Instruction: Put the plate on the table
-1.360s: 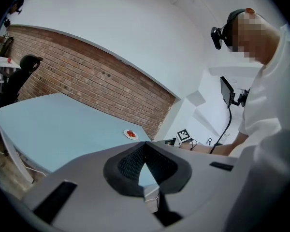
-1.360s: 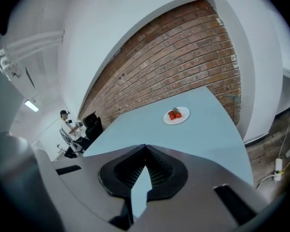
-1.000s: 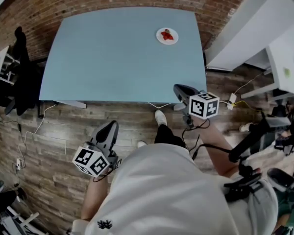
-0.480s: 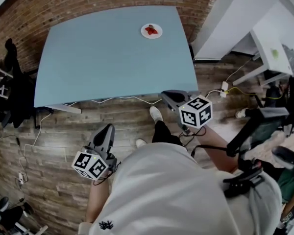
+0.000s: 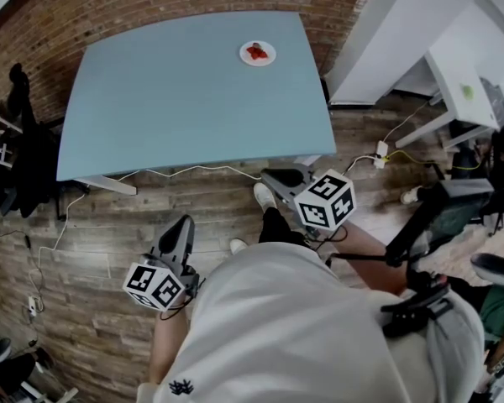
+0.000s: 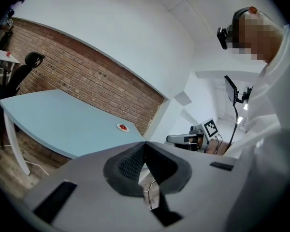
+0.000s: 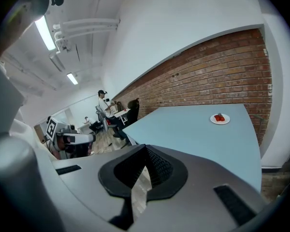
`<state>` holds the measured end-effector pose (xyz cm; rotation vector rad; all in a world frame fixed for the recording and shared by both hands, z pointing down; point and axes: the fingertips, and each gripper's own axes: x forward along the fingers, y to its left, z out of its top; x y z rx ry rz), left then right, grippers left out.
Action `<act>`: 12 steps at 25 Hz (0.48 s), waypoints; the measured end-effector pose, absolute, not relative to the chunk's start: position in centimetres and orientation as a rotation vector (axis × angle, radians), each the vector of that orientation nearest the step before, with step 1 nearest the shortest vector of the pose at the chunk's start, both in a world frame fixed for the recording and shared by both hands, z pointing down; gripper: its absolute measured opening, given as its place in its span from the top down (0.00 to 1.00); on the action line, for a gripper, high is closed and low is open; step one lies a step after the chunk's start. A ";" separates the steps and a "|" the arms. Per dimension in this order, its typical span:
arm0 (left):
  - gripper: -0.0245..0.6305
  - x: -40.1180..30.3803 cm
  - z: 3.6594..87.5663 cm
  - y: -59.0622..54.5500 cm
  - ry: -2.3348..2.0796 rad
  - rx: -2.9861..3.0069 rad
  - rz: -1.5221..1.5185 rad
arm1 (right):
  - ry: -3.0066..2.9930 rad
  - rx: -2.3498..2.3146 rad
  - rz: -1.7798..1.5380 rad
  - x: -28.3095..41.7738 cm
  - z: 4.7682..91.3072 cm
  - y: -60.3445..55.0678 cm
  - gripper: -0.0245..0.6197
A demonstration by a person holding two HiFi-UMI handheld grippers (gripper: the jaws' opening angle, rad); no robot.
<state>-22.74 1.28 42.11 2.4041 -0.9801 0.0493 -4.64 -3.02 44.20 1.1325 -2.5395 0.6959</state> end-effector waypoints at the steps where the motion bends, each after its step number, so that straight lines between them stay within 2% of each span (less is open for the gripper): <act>1: 0.96 -22.7 42.1 1.3 -0.980 2.403 0.052 | -2.544 1.124 0.694 -4.8 44.1 -2.9 0.95; 12: 0.96 -22.6 42.2 1.4 -0.976 2.401 0.050 | -2.553 1.102 0.656 -5.2 43.6 -2.6 0.95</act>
